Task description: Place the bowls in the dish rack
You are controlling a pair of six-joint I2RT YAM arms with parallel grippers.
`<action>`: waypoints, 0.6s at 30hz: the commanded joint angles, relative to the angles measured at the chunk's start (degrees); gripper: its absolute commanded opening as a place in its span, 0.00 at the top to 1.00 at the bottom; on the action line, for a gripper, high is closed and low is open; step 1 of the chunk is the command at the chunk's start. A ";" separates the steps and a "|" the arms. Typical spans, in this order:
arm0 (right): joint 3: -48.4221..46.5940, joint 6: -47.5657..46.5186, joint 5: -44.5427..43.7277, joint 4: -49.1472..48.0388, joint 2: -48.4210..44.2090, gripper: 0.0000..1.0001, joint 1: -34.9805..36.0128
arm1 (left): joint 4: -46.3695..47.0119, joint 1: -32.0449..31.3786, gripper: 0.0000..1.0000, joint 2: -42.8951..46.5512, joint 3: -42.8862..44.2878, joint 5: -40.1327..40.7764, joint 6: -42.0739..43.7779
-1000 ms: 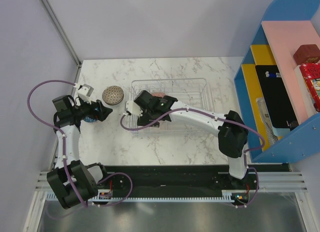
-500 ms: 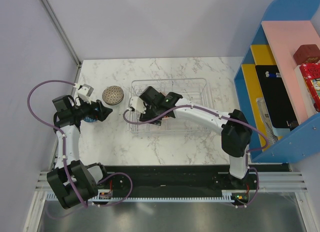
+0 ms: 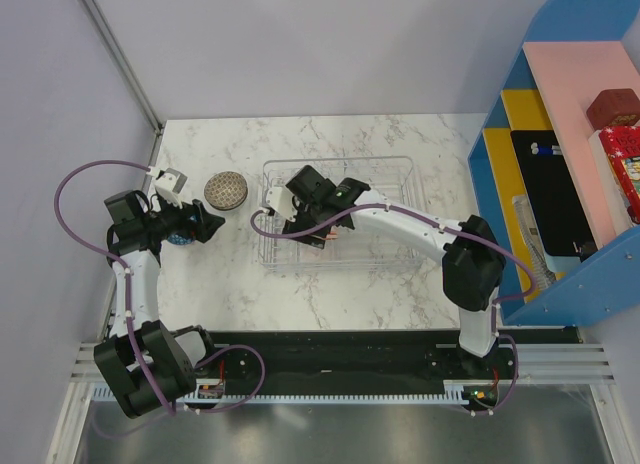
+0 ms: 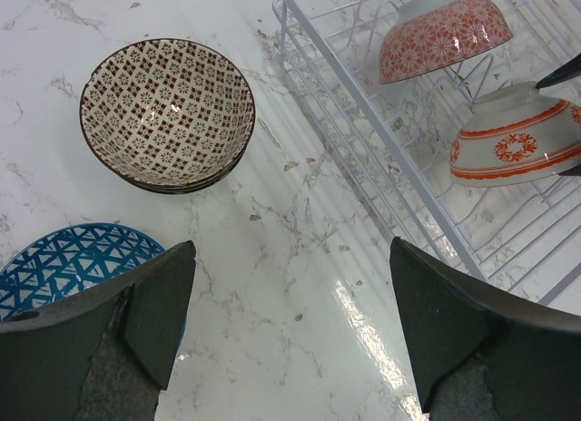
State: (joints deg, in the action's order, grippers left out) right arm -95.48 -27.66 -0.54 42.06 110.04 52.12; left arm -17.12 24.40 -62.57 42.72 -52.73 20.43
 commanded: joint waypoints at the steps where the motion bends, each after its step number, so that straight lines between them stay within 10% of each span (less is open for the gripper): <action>1: 0.47 0.59 0.88 0.04 2.72 0.27 -1.32 | 1.83 0.56 0.07 0.95 -0.27 -1.76 -0.21; 18: -2.77 1.12 -2.01 0.47 -1.40 0.16 -1.49 | 2.01 0.91 0.06 1.04 -0.36 -2.03 -0.47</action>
State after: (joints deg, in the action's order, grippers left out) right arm -95.55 -27.03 -0.30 42.48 110.26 51.35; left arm -17.02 24.80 -62.57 42.72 -53.01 20.43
